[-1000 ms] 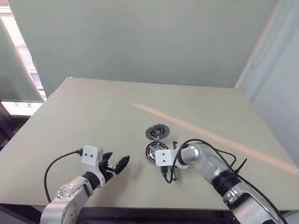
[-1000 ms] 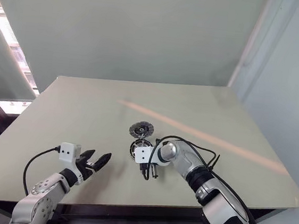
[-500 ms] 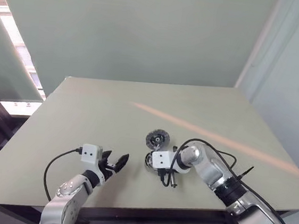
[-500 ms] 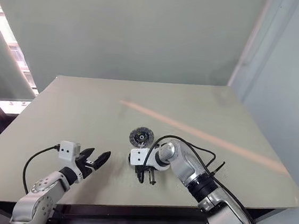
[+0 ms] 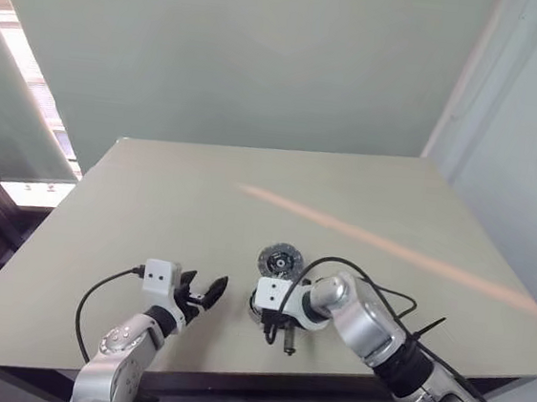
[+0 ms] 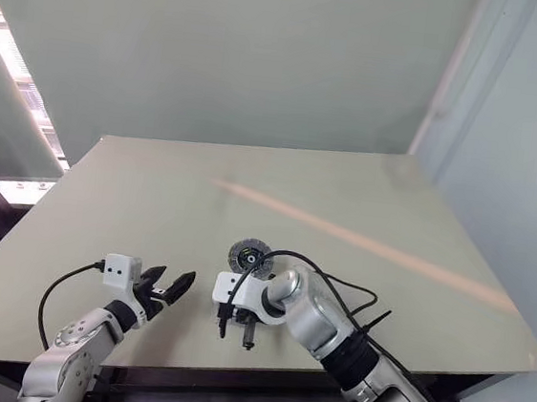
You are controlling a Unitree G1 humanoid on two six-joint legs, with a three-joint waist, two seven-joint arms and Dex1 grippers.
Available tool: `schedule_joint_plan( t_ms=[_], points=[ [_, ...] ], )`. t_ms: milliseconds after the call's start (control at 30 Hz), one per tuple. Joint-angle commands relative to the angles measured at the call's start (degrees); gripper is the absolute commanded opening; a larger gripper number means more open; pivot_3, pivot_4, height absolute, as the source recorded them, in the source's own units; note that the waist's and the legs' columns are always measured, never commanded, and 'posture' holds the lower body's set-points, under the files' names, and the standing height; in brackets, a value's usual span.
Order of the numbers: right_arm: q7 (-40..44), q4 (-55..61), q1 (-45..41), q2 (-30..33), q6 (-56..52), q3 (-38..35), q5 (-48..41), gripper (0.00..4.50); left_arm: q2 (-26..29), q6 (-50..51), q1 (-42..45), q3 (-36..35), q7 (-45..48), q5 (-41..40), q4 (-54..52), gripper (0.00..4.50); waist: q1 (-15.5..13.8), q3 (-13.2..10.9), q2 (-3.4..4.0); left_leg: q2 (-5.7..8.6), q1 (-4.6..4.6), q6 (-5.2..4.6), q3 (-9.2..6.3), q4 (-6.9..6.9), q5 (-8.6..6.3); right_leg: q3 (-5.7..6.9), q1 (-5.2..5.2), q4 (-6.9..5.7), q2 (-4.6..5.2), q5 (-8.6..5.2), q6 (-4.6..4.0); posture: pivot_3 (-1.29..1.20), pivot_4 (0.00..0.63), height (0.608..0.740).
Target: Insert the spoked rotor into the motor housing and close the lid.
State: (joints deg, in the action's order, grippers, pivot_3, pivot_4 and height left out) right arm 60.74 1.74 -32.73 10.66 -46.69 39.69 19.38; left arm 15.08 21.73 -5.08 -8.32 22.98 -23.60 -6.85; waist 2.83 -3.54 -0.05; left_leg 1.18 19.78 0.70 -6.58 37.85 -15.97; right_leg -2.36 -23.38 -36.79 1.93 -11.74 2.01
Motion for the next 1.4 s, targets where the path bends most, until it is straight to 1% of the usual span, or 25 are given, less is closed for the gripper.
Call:
schedule_joint_plan(
  t_ms=[33,133,467,967,1400],
  points=[
    [-4.4,2.8,0.2,-2.5,-3.2,-0.3,-0.6,0.02,-0.1,-1.7,0.7,-1.2,-0.1,0.1,-0.5,4.29,0.0,0.0,0.00,0.00,0.00,0.01,-0.01,0.01,0.00,0.01,0.00,0.00,0.00,0.00,0.00,0.00,0.000,0.740],
    [-6.6,2.6,0.7,-4.1,-5.3,0.3,-1.3,0.02,-0.3,-1.9,0.7,-1.1,-0.2,0.2,-0.2,4.29,0.0,0.0,0.00,0.00,0.00,0.02,-0.06,0.00,0.01,0.06,0.01,0.00,0.00,0.00,0.00,0.00,0.000,0.740],
    [-10.3,2.5,0.7,-4.3,-8.3,1.8,-3.9,0.02,0.1,-2.8,1.4,-2.3,-0.8,0.3,1.4,4.29,0.0,0.0,0.00,-0.01,-0.01,0.03,-0.11,-0.01,0.01,0.10,0.01,0.00,-0.01,0.00,0.00,0.00,0.000,0.740],
    [-13.0,1.2,-0.9,-3.7,-7.4,2.2,-7.4,0.02,-0.1,-3.6,1.8,-2.3,-0.6,0.8,2.2,4.29,0.1,0.0,0.00,-0.02,-0.02,0.08,-0.12,-0.03,0.04,0.13,0.00,-0.01,-0.01,0.00,-0.01,0.00,0.000,0.740],
    [-16.7,-0.7,-1.2,-5.8,-5.3,0.3,-9.8,0.02,-0.7,-4.2,1.8,-1.8,-0.4,1.3,2.6,4.29,0.1,0.0,0.00,-0.11,-0.06,0.14,-0.12,-0.04,0.08,0.17,0.00,-0.04,-0.06,-0.02,-0.03,0.00,0.000,0.740]
  ],
)
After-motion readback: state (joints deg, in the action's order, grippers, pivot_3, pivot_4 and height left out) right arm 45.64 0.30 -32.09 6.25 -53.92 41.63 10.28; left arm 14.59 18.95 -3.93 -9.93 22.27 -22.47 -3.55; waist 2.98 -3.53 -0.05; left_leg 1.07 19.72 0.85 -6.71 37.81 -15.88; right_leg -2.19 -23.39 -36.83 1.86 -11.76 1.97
